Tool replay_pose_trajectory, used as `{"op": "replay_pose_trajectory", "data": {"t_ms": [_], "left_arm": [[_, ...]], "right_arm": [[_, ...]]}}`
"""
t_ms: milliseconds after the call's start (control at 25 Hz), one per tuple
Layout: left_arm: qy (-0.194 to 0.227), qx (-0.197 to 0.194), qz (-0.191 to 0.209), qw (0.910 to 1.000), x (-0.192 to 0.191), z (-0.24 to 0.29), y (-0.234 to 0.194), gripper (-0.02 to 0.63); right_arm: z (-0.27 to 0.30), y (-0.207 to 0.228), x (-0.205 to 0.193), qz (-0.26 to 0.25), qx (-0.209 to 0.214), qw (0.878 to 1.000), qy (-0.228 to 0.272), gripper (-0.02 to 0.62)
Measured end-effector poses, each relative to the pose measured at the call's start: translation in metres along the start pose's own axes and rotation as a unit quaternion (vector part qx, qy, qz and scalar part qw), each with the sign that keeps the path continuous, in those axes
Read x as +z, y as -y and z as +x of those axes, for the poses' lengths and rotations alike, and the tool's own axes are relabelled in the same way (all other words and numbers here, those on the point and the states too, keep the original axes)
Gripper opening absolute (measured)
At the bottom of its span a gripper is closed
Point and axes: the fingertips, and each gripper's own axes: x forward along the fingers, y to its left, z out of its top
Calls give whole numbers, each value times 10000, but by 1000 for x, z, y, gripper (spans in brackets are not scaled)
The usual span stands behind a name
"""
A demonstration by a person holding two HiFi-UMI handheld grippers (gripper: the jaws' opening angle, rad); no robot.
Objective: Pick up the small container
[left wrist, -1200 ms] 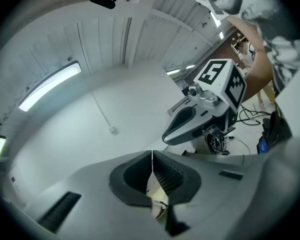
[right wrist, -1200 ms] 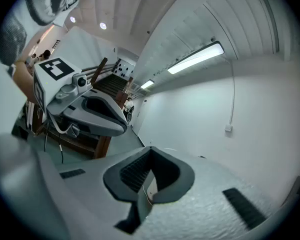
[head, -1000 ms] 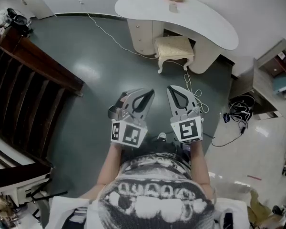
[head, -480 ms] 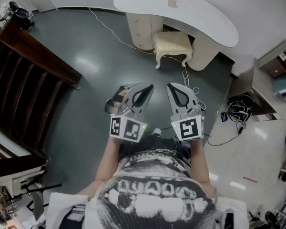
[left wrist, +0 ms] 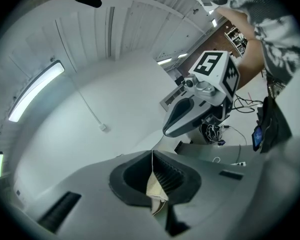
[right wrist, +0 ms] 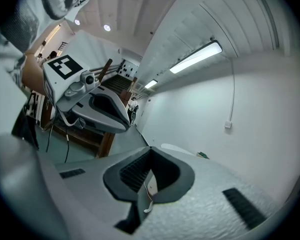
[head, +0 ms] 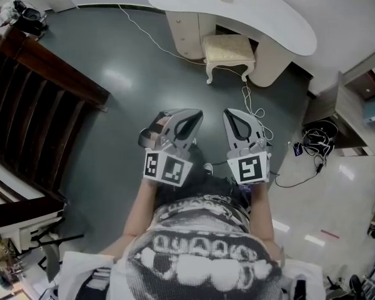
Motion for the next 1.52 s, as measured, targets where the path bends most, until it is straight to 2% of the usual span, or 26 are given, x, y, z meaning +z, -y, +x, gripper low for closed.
{"op": "replay_pose_trajectory", "data": {"t_ms": [280,560,840,1160,1520], "left_arm": [[39,-22,-135,9999,-7,16,-13,5],[210,-157,-170,9995,-25,57,-39,5],[355,-325,-163,9987,-57,119,-87,5],[406,-495,-100,9979,-102,176,-162,5],[505,-687,-79,9963,-138,228,-209,5]], "right_arm": [[18,9,-8,-12,33,10000,-29,3],[55,34,-19,-34,3,9998,-170,3],[134,77,-34,60,9,9996,-283,3],[232,115,-30,150,59,9989,-431,3],[292,152,-40,175,-111,9979,-621,3]]}}
